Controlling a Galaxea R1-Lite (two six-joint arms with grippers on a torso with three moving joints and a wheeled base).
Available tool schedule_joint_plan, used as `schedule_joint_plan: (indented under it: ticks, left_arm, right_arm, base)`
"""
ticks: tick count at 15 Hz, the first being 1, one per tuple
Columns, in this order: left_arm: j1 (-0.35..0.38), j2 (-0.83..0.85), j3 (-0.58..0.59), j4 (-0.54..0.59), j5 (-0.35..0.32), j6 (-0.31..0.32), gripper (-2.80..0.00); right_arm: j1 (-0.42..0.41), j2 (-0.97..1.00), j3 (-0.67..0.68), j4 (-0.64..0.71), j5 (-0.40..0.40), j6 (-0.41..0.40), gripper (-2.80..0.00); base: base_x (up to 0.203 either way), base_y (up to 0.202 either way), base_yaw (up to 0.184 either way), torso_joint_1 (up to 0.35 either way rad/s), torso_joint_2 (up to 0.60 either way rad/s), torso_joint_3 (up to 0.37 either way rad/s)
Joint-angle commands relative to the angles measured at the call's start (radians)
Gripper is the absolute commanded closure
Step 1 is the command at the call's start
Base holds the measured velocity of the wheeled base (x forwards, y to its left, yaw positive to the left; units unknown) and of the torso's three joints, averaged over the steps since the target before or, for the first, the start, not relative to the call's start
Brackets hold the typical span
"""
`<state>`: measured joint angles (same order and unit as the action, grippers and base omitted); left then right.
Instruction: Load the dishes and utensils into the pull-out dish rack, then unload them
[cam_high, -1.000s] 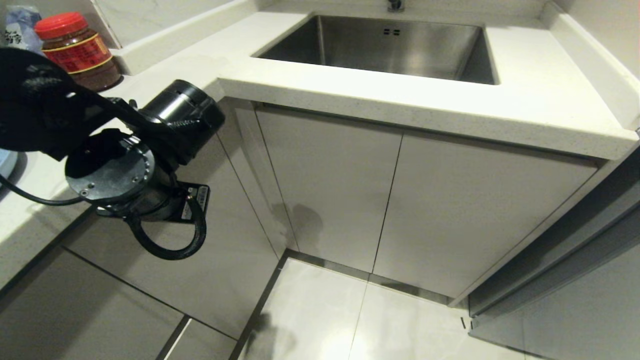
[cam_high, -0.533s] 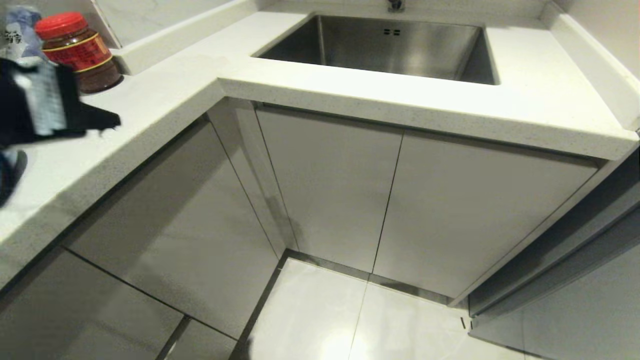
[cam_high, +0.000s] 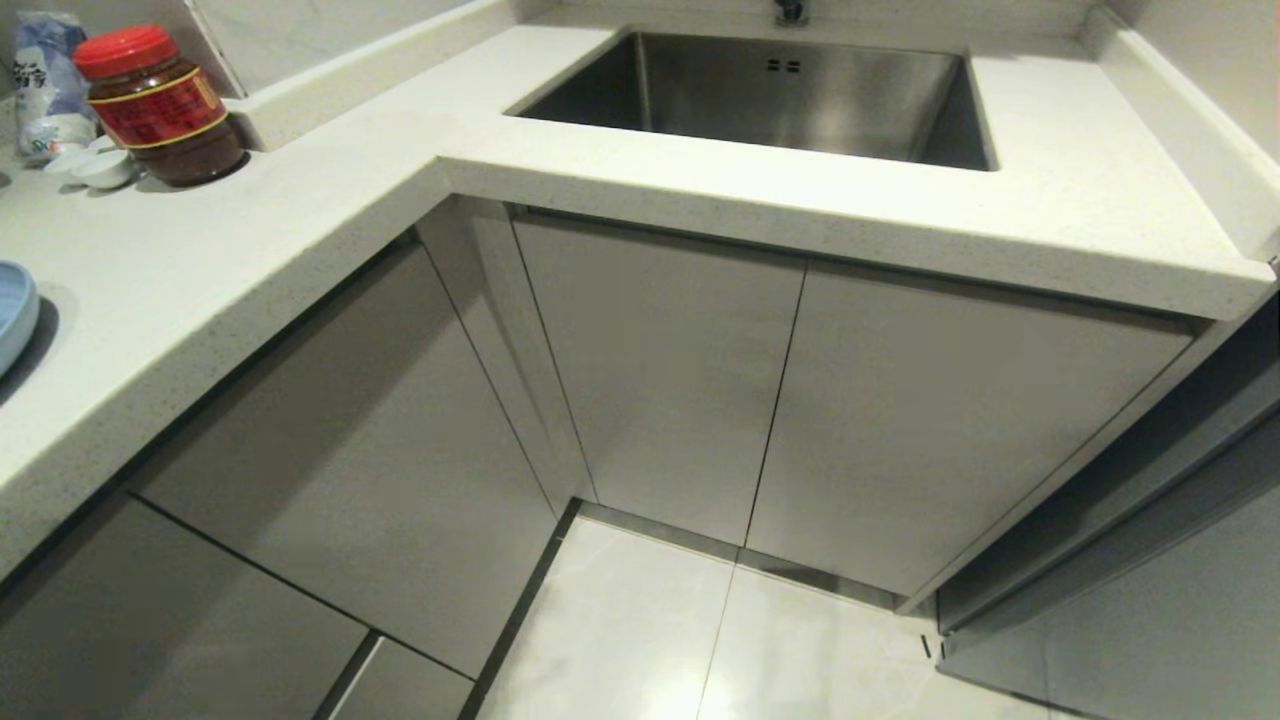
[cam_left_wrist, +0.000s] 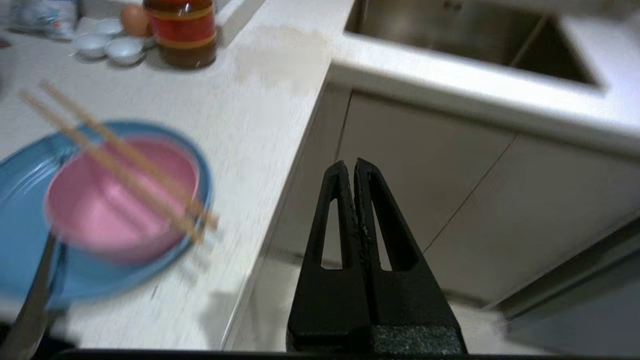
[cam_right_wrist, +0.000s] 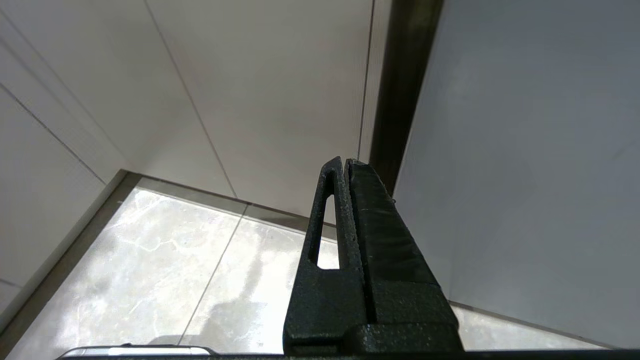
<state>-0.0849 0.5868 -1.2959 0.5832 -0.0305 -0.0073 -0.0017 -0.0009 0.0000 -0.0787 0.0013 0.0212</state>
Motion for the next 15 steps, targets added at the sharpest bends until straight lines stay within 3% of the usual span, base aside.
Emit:
schedule_joint_plan:
  ticks: [1,4,5,6,7,9,11,13,15]
  left_arm:
    - [0.050,-0.312,0.275,-0.016,0.005,0.103,0.00]
    - [0.073,-0.544,0.612,-0.047,0.036,0.208,0.00]
    - [0.077,-0.574,0.687,-0.076,0.043,0.177,0.00]
    - [0.080,-0.581,0.759,-0.125,0.048,0.080,0.00]
    - [0.081,-0.582,0.845,-0.179,0.053,0.038,0.00]
    - [0.083,-0.583,1.023,-0.353,0.069,0.024,0.00]
    - [0.083,-0.583,1.208,-0.544,0.072,0.078,0.00]
    - [0.083,-0.584,1.310,-0.639,0.030,0.117,0.00]
    - [0.083,-0.584,1.307,-0.581,0.011,0.109,0.00]
  right_arm:
    - [0.000,-0.001,0.026,-0.001,0.000,0.000,0.00]
    - [0.000,-0.001,0.026,-0.001,0.000,0.000,0.00]
    - [0.000,-0.001,0.026,0.000,0.000,0.000,0.00]
    - [0.000,-0.001,0.026,0.000,0.000,0.000,0.00]
    - [0.000,-0.001,0.026,-0.001,0.000,0.000,0.00]
    - [0.000,-0.001,0.026,0.000,0.000,0.000,0.00]
    - [0.000,-0.001,0.026,-0.001,0.000,0.000,0.00]
    - [0.000,-0.001,0.026,-0.001,0.000,0.000,0.00]
    - [0.000,-0.001,0.026,0.000,0.000,0.000,0.00]
  base:
    - [0.000,0.000,0.000,0.000,0.00,0.000]
    - [0.000,0.000,0.000,0.000,0.00,0.000]
    - [0.000,0.000,0.000,0.000,0.00,0.000]
    - [0.000,0.000,0.000,0.000,0.00,0.000]
    - [0.000,0.000,0.000,0.000,0.00,0.000]
    - [0.000,0.000,0.000,0.000,0.00,0.000]
    - [0.000,0.000,0.000,0.000,0.00,0.000]
    - [0.000,0.000,0.000,0.000,0.00,0.000]
    - [0.000,0.000,0.000,0.000,0.00,0.000]
